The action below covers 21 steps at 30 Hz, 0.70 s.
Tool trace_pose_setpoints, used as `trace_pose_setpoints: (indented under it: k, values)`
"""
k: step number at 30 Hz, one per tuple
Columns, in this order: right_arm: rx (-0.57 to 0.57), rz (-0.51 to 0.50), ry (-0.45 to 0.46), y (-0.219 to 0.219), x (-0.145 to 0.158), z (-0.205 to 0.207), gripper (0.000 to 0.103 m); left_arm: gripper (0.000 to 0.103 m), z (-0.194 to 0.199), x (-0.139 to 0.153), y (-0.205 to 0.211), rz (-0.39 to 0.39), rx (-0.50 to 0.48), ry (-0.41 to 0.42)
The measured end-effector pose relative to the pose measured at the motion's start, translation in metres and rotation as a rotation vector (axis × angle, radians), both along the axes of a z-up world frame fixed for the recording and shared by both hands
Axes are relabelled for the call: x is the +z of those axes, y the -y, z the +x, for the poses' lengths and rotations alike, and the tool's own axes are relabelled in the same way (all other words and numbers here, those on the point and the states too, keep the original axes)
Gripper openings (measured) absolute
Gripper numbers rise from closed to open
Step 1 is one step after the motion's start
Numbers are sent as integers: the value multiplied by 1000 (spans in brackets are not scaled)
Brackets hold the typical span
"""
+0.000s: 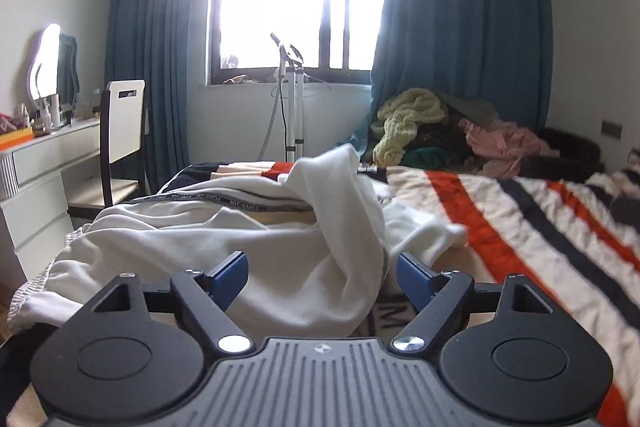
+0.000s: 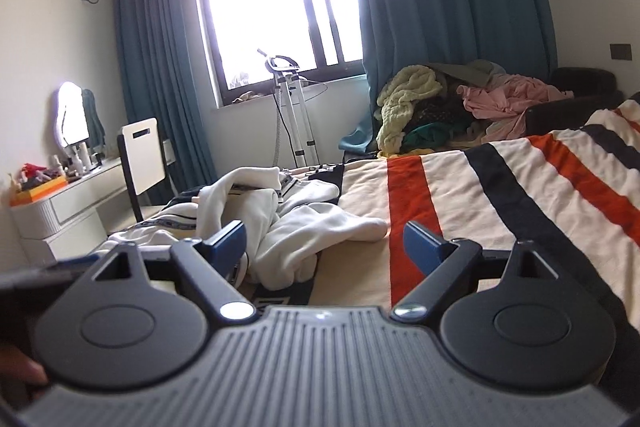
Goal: Fold clothes
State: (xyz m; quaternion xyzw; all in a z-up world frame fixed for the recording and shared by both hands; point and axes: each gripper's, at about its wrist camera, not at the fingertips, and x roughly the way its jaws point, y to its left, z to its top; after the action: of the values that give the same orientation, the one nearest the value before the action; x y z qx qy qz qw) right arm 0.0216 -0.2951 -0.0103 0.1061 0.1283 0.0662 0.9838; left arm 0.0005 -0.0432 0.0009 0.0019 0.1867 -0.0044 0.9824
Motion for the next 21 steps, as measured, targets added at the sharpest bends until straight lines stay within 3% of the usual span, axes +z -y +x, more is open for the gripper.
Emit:
trace_pose_setpoints:
  k: [7, 16, 21]
  values:
    - [-22, -7, -10, -1, -11, 3, 87, 82, 18, -27, -11, 13, 11, -47]
    - [-92, 57, -98, 19, -20, 8, 87, 83, 77, -13, 37, 265, -84, -9]
    - [-183, 89, -135, 35, -32, 16, 87, 83, 149, 5, 83, 434, -103, -33]
